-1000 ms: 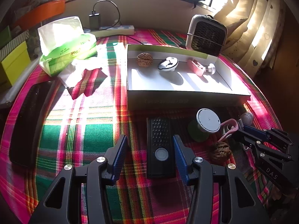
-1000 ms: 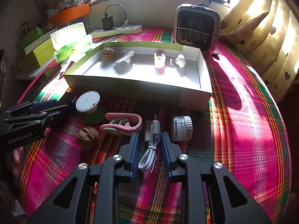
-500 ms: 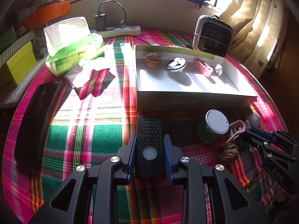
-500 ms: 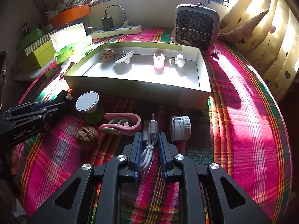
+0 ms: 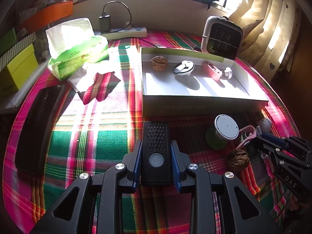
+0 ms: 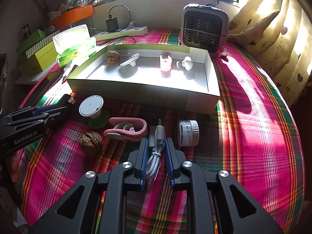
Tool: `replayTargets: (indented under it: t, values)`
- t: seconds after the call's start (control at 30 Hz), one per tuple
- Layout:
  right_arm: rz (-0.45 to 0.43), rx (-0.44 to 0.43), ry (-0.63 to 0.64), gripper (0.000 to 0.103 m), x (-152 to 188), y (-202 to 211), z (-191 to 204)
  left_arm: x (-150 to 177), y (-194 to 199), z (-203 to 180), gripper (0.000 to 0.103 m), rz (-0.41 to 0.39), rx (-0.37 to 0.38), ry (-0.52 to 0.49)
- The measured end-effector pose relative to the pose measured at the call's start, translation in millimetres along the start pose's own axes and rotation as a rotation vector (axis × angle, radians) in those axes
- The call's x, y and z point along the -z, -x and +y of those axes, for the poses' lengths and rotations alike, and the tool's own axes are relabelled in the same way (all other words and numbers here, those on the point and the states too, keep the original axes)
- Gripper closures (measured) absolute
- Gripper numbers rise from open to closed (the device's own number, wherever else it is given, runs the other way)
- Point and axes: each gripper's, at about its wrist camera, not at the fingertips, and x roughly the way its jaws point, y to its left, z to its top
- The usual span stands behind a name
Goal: Organize objects
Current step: 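Lift and carry the black remote with the left tool while the right tool carries the cable toward the box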
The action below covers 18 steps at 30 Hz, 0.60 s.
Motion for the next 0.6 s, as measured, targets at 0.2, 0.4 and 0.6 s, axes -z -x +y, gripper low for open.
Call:
replayTargets:
  t: [0.2,0.4,0.6]
  values:
    - [0.0,0.0,-0.001,0.085,0.0,0.3,0.1,0.1,-0.1,0.8,0.079,0.0,0.0,0.001]
    - [-0.002,-0.003,-0.005,0.085,0.1,0.6,0.0,-0.7,0.2,1.0,0.079,0.002,0.001,0.003]
    - [-0.009,-0.008,-0.017,0.085,1.2,3.0,-2.1,-1.0,0.4,1.6,0.079,0.005,0.001,0.006]
